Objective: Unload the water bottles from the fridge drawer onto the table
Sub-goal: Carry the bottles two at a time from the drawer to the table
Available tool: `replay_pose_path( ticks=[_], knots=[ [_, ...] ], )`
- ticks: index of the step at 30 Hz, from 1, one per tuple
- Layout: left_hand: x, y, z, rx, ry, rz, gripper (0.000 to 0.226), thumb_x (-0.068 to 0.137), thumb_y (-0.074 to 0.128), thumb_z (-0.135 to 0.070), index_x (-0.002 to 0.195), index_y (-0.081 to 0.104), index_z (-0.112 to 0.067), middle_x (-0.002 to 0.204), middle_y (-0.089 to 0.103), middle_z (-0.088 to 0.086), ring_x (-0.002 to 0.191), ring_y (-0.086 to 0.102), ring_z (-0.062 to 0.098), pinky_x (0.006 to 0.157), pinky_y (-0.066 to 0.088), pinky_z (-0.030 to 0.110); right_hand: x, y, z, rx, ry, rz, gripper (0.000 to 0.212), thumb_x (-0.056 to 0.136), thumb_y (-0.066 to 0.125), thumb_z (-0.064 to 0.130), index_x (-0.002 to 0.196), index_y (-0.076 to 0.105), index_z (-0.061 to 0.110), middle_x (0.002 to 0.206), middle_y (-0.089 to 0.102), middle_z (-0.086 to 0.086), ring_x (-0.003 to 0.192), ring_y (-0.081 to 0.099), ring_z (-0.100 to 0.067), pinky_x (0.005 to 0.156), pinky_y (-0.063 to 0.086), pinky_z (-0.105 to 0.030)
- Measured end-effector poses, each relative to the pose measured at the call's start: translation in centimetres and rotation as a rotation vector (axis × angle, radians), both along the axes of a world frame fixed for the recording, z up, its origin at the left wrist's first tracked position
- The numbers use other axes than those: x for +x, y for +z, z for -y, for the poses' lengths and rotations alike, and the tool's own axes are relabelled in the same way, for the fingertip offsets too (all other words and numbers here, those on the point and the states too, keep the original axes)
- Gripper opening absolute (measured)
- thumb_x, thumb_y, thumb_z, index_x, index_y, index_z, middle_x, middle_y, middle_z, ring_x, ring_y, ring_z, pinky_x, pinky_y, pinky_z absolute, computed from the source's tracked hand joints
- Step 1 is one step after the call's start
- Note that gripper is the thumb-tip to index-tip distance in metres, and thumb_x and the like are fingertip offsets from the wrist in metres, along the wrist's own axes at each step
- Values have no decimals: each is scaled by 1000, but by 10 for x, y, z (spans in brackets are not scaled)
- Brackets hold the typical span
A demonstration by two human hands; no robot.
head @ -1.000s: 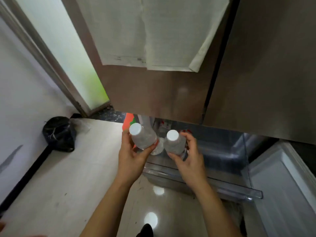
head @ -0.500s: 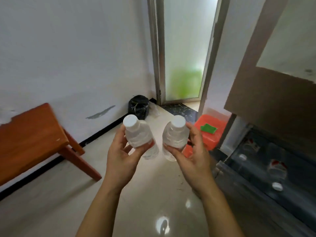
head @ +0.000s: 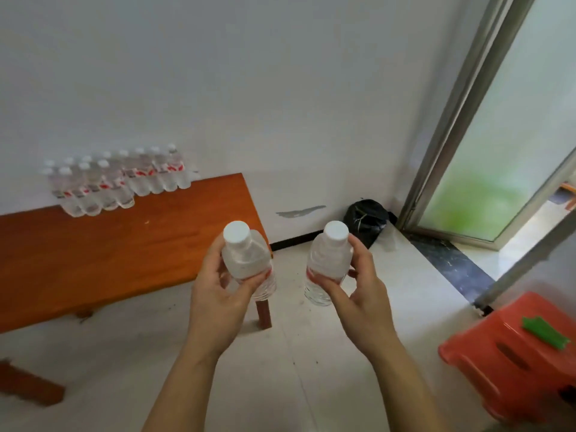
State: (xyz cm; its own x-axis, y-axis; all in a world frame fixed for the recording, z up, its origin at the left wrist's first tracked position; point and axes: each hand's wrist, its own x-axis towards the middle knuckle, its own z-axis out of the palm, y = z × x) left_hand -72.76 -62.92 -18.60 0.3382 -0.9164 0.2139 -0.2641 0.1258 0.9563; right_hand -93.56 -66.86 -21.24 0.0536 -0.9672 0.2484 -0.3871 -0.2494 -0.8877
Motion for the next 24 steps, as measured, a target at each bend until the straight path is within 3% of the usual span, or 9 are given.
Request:
replay_pose_path(
  ticks=[3,6,11,12,15,18,22,24],
  knots=[
    [46,-8,16,12,83,-1,81,75,84,-16,142,43,-38,136,53,-16,130,50,14,107,47,46,52,-7,26,19,57,59,73,84,76,48,136,26,64,131,44,45,122,50,7,104,48,-37],
    [87,-20,37,16,135,-15,81,75,84,-15,140,44,-41,135,55,-16,128,53,15,105,49,42,97,-21,58,42,117,101,75,84,78,42,143,32,52,135,47,39,123,50,8,104,50,-38],
    [147,-36,96,40,179,-37,79,75,82,-6,125,46,-55,125,59,-27,120,57,-1,91,53,18,167,-41,138,76,247,67,78,84,77,41,146,29,50,140,50,28,128,52,-5,105,49,-45],
    [158,-38,111,47,188,-41,79,75,82,-5,126,47,-53,124,60,-26,120,57,-1,92,53,19,179,-43,155,76,264,65,79,85,77,40,145,29,51,141,50,27,129,53,-7,104,50,-46],
    [194,-38,170,59,236,-9,79,75,83,-8,138,46,-40,130,60,-19,124,57,8,103,51,38,223,-48,223,74,311,60,82,85,77,39,147,26,50,143,48,24,131,51,-7,105,50,-46],
    [228,-29,223,58,261,58,79,77,83,-13,141,44,-36,133,58,-16,127,55,11,104,50,44,265,-41,283,58,362,46,87,86,74,41,153,19,47,150,43,21,136,46,-6,111,45,-39],
    [276,-22,277,56,331,125,77,77,83,-15,141,45,-34,133,59,-12,126,56,16,102,51,46,320,-34,348,43,426,52,90,88,73,41,147,7,58,137,30,45,134,36,6,108,38,-23],
    [301,-24,295,66,364,142,77,77,83,-15,141,45,-34,132,59,-12,124,57,15,101,52,45,345,-34,373,53,446,51,93,87,74,41,145,5,59,136,28,45,136,35,6,109,38,-24]
  ],
)
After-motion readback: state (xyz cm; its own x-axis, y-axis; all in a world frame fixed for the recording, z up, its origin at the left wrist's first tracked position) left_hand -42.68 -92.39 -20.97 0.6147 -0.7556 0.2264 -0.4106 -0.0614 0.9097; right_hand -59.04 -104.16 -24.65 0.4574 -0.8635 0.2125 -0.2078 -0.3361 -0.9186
